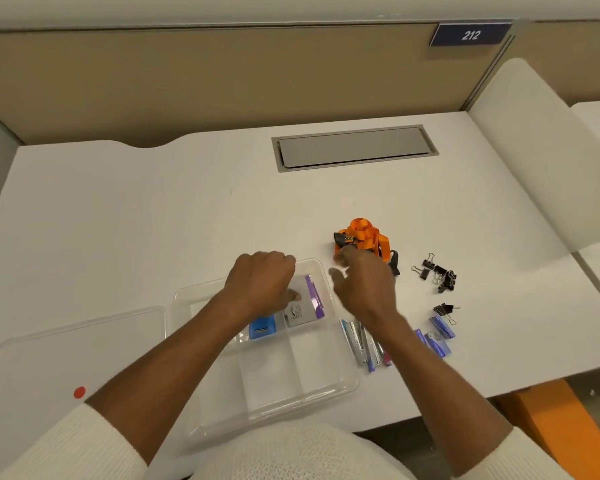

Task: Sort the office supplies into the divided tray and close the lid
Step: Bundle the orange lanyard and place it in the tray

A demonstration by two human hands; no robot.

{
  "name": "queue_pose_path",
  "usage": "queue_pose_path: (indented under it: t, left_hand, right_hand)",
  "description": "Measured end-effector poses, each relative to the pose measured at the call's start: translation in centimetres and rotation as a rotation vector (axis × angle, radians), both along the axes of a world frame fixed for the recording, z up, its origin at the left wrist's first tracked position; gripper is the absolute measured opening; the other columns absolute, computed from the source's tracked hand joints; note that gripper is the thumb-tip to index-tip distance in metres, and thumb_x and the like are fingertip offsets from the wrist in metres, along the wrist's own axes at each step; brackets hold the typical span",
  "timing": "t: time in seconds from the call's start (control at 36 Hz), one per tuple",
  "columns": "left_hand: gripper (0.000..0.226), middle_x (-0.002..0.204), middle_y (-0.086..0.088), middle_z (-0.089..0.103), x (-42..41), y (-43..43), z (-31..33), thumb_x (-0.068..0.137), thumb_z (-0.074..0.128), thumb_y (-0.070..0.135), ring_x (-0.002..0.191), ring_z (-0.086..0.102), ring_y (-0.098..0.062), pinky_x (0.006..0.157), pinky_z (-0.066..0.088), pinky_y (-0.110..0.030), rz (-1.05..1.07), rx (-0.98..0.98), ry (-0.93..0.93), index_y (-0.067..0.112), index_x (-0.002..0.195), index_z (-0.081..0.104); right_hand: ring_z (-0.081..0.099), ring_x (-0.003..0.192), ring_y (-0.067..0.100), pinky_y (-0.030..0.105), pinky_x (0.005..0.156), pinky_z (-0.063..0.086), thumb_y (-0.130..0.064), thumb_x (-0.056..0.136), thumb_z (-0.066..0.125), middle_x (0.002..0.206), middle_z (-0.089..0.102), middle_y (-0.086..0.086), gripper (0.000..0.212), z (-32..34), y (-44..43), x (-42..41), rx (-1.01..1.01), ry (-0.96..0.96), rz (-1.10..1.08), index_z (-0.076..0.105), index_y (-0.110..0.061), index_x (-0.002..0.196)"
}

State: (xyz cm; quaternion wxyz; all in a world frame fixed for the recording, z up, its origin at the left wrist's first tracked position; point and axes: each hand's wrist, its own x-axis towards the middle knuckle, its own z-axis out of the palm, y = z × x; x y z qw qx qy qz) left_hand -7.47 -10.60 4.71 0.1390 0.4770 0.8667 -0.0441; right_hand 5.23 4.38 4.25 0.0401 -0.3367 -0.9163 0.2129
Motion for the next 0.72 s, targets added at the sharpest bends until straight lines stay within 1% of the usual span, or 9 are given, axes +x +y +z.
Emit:
queue_pose_path:
  t: [0.06,0.11,0.25,0.36,0.42,0.47,0.56,0.64,0.72]
  left_hand:
    - [0.053,0.119,-0.003,0.069,-0.5,1.6,0.7,0.095,0.065,0.061,0.106,0.067,-0.030,0.078,0.050,-0.039,0.000,0.043,-0.015,0.016,0.124,0.061]
    - [0.055,0.121,-0.004,0.069,-1.1,3.6,1.0,0.095,0.066,0.060,0.107,0.067,-0.029,0.084,0.054,-0.042,-0.011,0.077,-0.027,0.015,0.127,0.062]
    - [0.062,0.128,-0.008,0.063,-2.8,9.6,-0.3,0.093,0.073,0.054,0.115,0.061,-0.029,0.085,0.051,-0.040,-0.066,0.063,-0.069,0.012,0.135,0.057]
    - [0.065,0.136,-0.013,0.059,-3.4,14.2,-2.3,0.091,0.079,0.040,0.118,0.060,-0.030,0.088,0.053,-0.040,-0.108,0.008,-0.091,0.011,0.142,0.050]
    - [0.081,0.143,-0.016,0.053,-3.4,15.8,-3.3,0.086,0.084,0.038,0.124,0.058,-0.033,0.092,0.056,-0.042,-0.123,-0.023,-0.097,0.010,0.150,0.042]
    - [0.104,0.151,-0.018,0.045,-3.4,17.2,-4.2,0.079,0.092,0.036,0.132,0.053,-0.036,0.097,0.054,-0.044,-0.149,-0.061,-0.121,0.011,0.159,0.031]
    - [0.123,0.154,-0.018,0.039,-3.5,18.6,-5.4,0.070,0.098,0.028,0.135,0.050,-0.038,0.097,0.052,-0.044,-0.171,-0.107,-0.188,0.020,0.164,0.019]
    - [0.129,0.150,-0.016,0.038,-3.7,19.0,-6.5,0.068,0.099,0.025,0.134,0.050,-0.038,0.102,0.050,-0.045,-0.127,-0.135,-0.266,0.024,0.166,0.015]
    - [0.128,0.154,-0.016,0.035,-3.8,19.1,-7.4,0.070,0.098,0.022,0.130,0.054,-0.039,0.101,0.051,-0.043,-0.069,-0.088,-0.308,0.025,0.167,0.014]
  right_hand:
    - [0.068,0.108,0.032,0.041,0.086,0.056,-0.032,0.091,0.074,0.120,0.071,0.006,0.039,0.0,2.8,0.1,-0.008,0.021,-0.048,0.067,-0.022,0.128]
    - [0.065,0.109,0.037,0.044,0.086,0.055,-0.037,0.085,0.078,0.122,0.064,0.011,0.054,-0.3,5.5,0.2,-0.021,-0.010,-0.105,0.060,-0.021,0.134]
    - [0.059,0.126,0.036,0.047,0.092,0.055,-0.050,0.075,0.087,0.139,0.056,0.016,0.090,-2.0,10.6,0.2,-0.081,-0.104,-0.151,0.045,-0.021,0.149]
    - [0.054,0.132,0.040,0.050,0.098,0.055,-0.060,0.068,0.089,0.146,0.048,0.020,0.111,-3.8,12.9,-0.4,-0.119,-0.181,-0.135,0.035,-0.022,0.157]
    - [0.053,0.132,0.042,0.052,0.100,0.055,-0.061,0.064,0.091,0.144,0.046,0.023,0.120,-4.5,13.5,-0.9,-0.149,-0.208,-0.111,0.030,-0.023,0.160]
    - [0.052,0.131,0.043,0.052,0.101,0.053,-0.059,0.062,0.093,0.142,0.045,0.023,0.124,-5.4,14.0,-1.4,-0.177,-0.227,-0.072,0.027,-0.026,0.161]
    - [0.054,0.125,0.042,0.050,0.097,0.054,-0.052,0.061,0.095,0.136,0.045,0.020,0.122,-6.2,14.4,-2.2,-0.189,-0.239,-0.009,0.028,-0.030,0.160]
    - [0.058,0.115,0.039,0.048,0.092,0.057,-0.047,0.060,0.095,0.129,0.044,0.017,0.118,-6.9,14.2,-2.6,-0.184,-0.261,0.046,0.031,-0.031,0.158]
    - [0.061,0.107,0.039,0.045,0.086,0.059,-0.043,0.062,0.094,0.128,0.042,0.017,0.112,-7.6,14.2,-2.9,-0.145,-0.242,0.079,0.035,-0.030,0.156]
